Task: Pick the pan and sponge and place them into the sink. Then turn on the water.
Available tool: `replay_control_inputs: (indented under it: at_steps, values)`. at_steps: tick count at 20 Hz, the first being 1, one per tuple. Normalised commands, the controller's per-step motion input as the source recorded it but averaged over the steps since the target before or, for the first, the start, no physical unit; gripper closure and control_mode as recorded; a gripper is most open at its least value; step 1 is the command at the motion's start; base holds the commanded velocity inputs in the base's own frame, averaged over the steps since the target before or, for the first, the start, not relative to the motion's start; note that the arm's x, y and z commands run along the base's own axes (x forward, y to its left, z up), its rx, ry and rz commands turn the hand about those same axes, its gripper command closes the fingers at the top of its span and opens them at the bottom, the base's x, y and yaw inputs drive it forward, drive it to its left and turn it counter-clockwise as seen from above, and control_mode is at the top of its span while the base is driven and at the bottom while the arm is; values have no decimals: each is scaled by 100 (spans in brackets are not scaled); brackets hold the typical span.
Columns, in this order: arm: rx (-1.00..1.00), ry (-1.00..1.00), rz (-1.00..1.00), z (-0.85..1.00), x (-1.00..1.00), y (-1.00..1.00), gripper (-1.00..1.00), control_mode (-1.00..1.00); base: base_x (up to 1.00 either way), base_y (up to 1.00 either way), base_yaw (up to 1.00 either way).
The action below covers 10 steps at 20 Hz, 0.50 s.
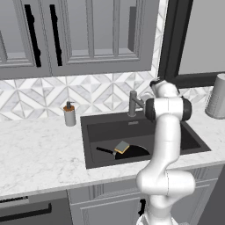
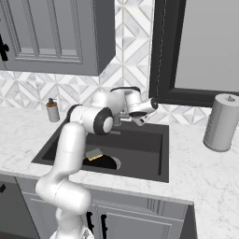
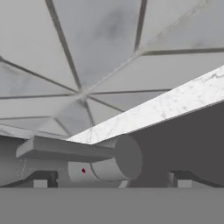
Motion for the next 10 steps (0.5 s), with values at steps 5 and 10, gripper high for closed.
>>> replay_control_inputs:
  at_steps: [5, 10]
  values:
    - [0, 0, 0, -8, 23, 0, -100, -100, 0, 0, 0]
    - [0, 0, 0, -8, 27, 0, -100, -100, 0, 0, 0]
